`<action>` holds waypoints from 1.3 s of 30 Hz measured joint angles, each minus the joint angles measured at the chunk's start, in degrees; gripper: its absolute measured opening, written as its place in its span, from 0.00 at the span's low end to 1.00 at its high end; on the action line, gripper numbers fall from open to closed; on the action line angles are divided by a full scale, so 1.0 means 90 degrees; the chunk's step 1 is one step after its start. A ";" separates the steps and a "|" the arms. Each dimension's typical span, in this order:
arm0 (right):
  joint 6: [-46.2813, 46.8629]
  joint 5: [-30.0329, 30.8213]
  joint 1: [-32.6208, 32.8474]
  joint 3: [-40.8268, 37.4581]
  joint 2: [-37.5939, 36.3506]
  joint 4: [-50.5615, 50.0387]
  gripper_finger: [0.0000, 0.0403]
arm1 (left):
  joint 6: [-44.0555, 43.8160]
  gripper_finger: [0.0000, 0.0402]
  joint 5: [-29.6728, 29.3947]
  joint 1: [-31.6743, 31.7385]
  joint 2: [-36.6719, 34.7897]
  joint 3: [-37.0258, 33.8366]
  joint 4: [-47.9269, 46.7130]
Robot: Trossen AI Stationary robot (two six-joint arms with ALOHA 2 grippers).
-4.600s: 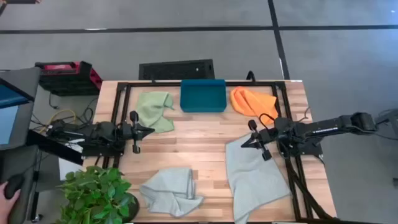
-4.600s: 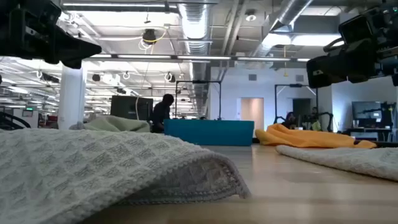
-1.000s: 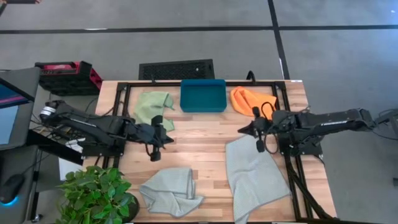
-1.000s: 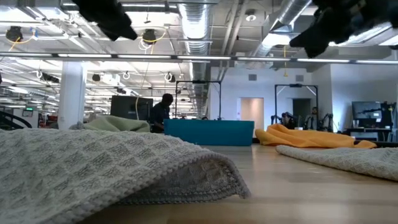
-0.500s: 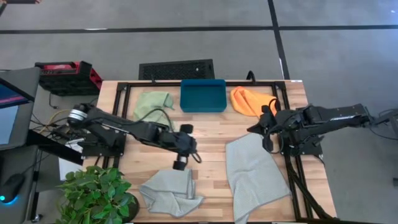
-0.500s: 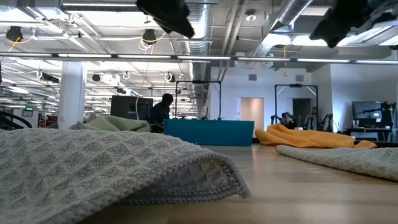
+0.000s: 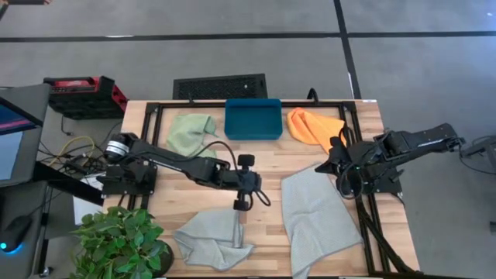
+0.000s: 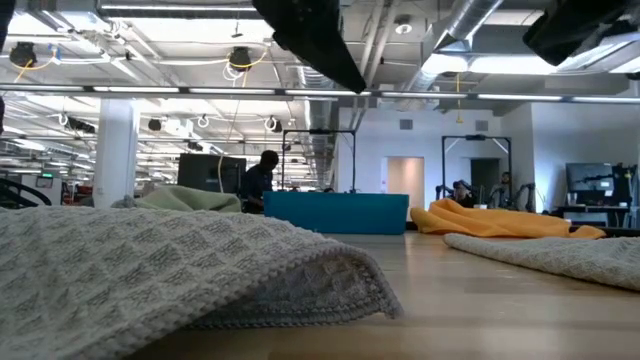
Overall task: Fold microfiber towels
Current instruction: Fold the right gray towel
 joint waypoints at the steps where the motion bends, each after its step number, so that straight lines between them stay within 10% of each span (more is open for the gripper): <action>1: 0.0001 0.0003 0.0000 0.0000 0.0002 -0.0004 0.01 | -0.0038 0.06 -0.0089 0.0015 0.0013 0.0019 0.0008; 13: -0.0006 0.0017 0.0000 0.0000 0.0002 -0.0009 0.02 | -0.1037 0.31 0.0590 0.0232 0.0132 0.0049 0.0817; 39: 0.0004 0.0015 -0.0002 0.0007 0.0000 0.0019 0.02 | -0.0717 0.32 0.0862 0.0746 0.2419 0.0408 0.2697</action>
